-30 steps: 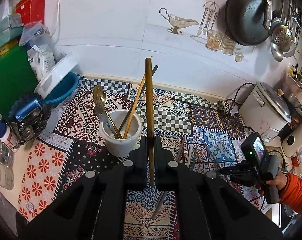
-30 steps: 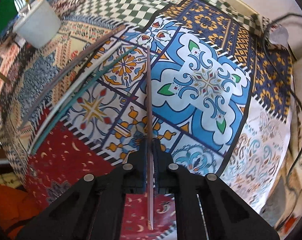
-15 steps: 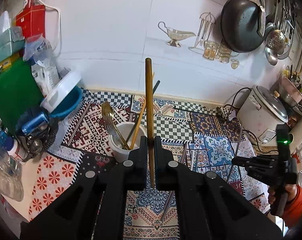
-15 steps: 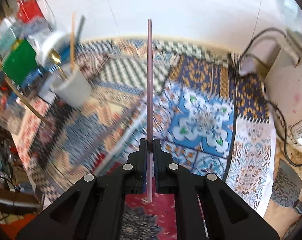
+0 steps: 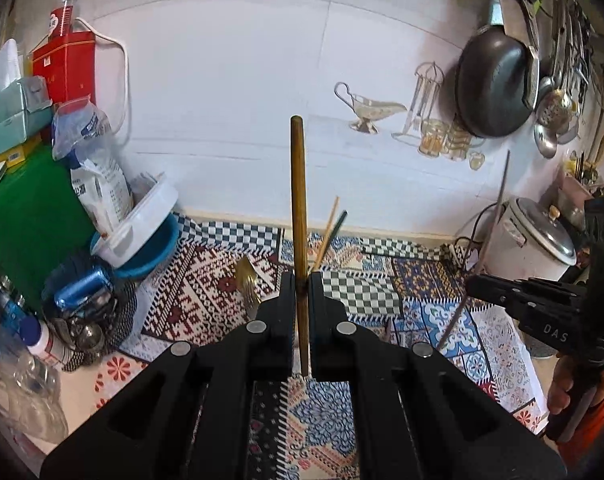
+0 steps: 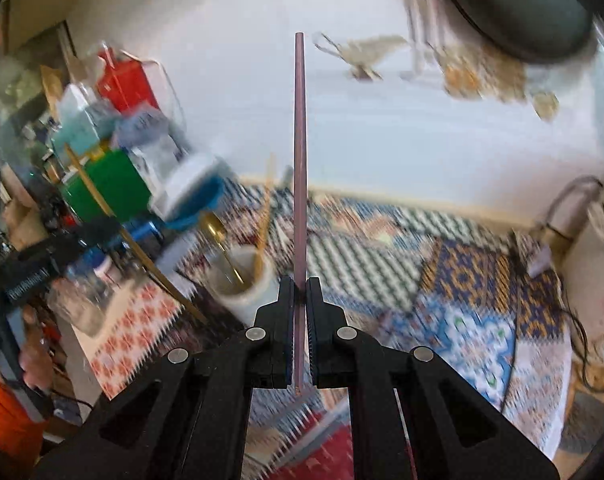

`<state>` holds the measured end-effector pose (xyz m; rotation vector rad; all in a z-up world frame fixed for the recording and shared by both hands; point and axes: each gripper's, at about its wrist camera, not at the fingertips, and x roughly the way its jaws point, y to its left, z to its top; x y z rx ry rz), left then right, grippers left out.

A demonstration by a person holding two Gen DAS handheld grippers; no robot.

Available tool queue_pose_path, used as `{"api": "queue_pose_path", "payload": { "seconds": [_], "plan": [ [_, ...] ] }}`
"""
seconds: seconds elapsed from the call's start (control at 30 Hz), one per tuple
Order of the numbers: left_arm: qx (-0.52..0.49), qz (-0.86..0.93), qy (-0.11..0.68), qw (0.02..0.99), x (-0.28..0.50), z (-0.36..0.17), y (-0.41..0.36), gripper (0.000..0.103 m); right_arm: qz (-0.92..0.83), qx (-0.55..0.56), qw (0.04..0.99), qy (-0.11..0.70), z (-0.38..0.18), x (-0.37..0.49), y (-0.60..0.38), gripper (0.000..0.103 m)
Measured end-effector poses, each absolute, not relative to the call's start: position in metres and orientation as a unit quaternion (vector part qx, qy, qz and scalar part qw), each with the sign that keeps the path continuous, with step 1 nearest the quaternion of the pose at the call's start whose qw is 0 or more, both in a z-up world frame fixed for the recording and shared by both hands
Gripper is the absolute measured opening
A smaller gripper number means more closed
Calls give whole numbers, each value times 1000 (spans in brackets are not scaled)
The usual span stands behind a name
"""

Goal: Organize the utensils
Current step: 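Lower both chopsticks into the white cup and open both tools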

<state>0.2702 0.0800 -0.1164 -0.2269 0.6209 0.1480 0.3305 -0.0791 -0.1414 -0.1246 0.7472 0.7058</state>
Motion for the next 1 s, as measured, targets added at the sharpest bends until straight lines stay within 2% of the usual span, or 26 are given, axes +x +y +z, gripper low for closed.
{"api": "queue_pose_path", "payload": {
  "seconds": [0.37, 1.0],
  "plan": [
    [-126, 66, 294, 945, 297, -113, 120, 4, 345, -54, 877, 330, -139, 351, 2, 5],
    [-138, 36, 377, 915, 339, -189, 136, 4, 328, -73, 849, 408, -211, 381, 55, 5]
  ]
}}
